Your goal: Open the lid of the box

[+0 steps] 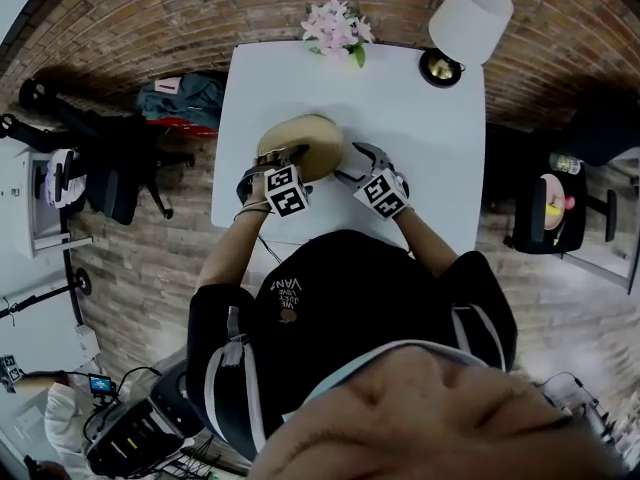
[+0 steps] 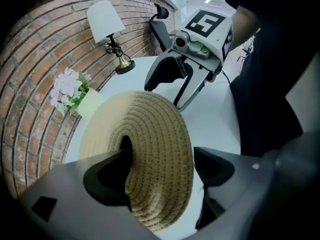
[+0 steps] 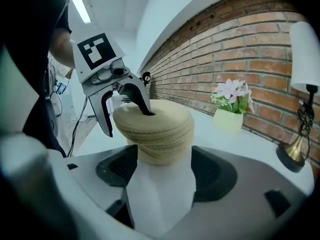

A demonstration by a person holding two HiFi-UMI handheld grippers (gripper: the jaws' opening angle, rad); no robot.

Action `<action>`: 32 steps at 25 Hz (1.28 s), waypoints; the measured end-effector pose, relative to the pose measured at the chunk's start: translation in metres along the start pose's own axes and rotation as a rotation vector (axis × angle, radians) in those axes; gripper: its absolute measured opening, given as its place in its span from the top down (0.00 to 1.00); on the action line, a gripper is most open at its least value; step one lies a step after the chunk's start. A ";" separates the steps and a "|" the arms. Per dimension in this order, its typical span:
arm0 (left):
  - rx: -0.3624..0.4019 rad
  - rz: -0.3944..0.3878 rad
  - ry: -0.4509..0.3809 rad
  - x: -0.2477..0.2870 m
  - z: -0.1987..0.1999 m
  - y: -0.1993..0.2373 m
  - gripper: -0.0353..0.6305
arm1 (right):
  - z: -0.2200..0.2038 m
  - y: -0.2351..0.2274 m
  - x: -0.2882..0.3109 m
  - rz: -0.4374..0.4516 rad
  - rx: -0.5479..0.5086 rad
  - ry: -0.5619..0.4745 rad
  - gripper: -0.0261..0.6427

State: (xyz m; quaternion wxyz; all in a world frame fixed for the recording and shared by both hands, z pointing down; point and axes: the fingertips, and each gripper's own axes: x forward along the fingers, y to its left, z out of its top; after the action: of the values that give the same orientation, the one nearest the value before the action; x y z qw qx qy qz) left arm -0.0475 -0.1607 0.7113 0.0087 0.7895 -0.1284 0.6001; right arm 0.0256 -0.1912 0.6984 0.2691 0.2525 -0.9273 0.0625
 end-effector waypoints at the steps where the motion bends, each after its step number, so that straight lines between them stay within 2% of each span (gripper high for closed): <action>1: -0.006 0.007 0.006 0.001 0.000 0.002 0.36 | 0.001 -0.001 0.001 -0.001 -0.033 0.001 0.50; 5: -0.032 0.025 0.019 0.006 0.001 0.008 0.36 | 0.011 -0.003 0.006 -0.008 -0.181 0.012 0.50; 8: -0.025 0.004 0.021 0.012 0.005 0.005 0.36 | 0.012 0.001 0.012 0.018 -0.223 0.016 0.50; 13: -0.022 -0.003 0.020 0.021 0.010 0.004 0.36 | 0.011 0.001 0.019 0.025 -0.226 0.028 0.50; 19: -0.032 0.041 -0.009 0.023 0.010 0.008 0.37 | 0.008 0.003 0.022 0.022 -0.219 0.045 0.50; 24: -0.044 0.023 -0.031 0.020 0.013 0.008 0.38 | 0.007 0.002 0.024 0.024 -0.210 0.056 0.50; 32: -0.111 0.011 -0.136 0.004 0.024 0.016 0.39 | 0.007 0.002 0.024 0.027 -0.211 0.072 0.50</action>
State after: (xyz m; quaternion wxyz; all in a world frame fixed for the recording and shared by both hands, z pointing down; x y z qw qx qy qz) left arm -0.0272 -0.1813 0.7057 0.0405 0.8261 -0.1659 0.5371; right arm 0.0035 -0.2018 0.7054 0.3264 0.2081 -0.9218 -0.0229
